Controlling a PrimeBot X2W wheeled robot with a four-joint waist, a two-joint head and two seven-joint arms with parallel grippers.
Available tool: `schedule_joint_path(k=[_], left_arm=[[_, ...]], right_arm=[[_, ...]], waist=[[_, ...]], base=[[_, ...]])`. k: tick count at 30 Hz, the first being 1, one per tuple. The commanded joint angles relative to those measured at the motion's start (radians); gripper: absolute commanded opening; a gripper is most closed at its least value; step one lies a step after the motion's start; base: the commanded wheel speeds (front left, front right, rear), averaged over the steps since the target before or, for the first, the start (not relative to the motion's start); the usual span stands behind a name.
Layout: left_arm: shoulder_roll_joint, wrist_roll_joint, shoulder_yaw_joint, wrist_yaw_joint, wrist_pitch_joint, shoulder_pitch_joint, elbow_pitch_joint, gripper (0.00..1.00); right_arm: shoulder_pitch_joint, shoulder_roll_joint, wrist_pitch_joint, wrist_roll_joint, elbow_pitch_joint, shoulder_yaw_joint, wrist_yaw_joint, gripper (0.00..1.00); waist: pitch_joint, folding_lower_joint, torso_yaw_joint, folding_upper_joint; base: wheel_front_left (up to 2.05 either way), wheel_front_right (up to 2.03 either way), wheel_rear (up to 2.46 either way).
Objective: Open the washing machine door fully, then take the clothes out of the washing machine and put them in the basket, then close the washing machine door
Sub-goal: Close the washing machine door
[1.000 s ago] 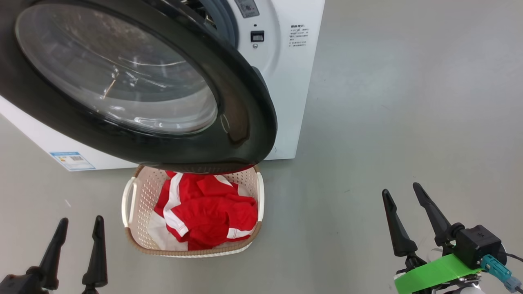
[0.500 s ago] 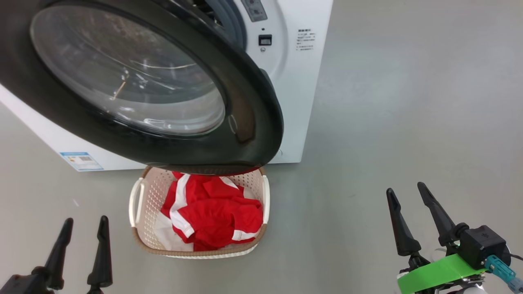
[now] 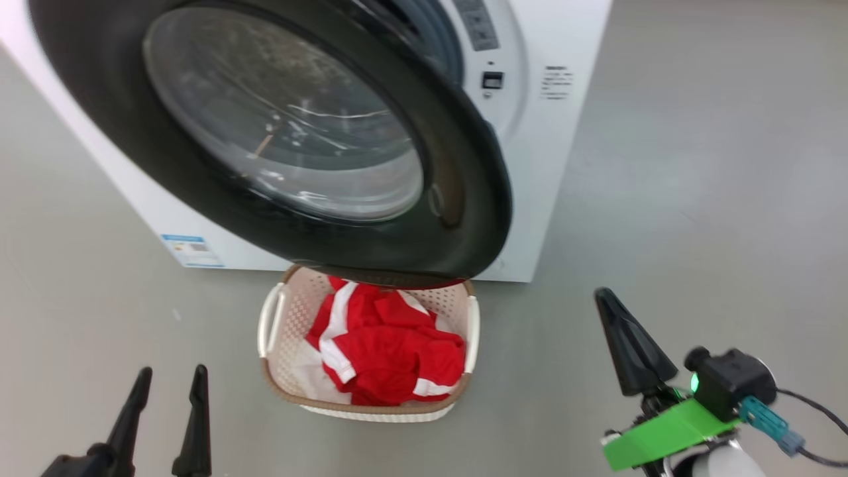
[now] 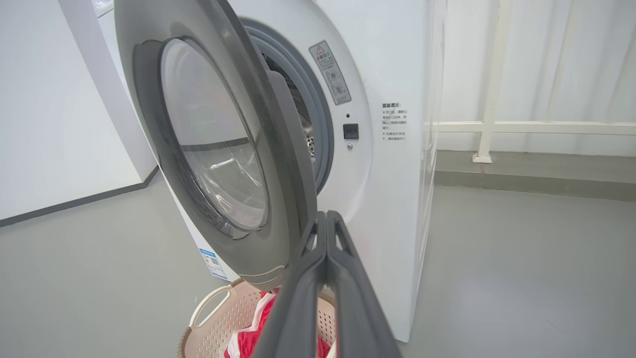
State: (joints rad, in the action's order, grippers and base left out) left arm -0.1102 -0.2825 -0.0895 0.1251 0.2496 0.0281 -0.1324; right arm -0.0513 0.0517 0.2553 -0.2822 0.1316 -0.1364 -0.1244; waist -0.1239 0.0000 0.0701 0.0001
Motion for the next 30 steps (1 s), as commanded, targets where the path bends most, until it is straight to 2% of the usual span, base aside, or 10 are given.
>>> schedule_joint_path(k=[1, 14, 30], left_arm=[[-0.007, 0.011, -0.027, 0.006, 0.012, 0.001, 0.023, 1.0], [0.019, 0.007, -0.01, 0.006, 0.012, -0.021, 0.022, 1.0], [0.021, -0.021, 0.017, 0.006, 0.012, -0.108, 0.017, 1.0]], right_arm=[[-0.052, 0.001, 0.006, -0.008, -0.016, -0.04, -0.006, 0.0], [-0.222, 0.0, 0.006, -0.031, 0.078, -0.111, -0.006, 0.0], [-0.403, -0.001, 0.006, -0.033, 0.176, -0.089, -0.006, 0.0]], waist=[[0.018, 0.0, 0.041, -0.0001], [-0.022, 0.0, 0.126, -0.0001], [-0.134, 0.0, 0.145, -0.0001]], base=[[0.0, 0.0, 0.0], [0.0, 0.0, 0.0], [0.0, 0.0, 0.0]])
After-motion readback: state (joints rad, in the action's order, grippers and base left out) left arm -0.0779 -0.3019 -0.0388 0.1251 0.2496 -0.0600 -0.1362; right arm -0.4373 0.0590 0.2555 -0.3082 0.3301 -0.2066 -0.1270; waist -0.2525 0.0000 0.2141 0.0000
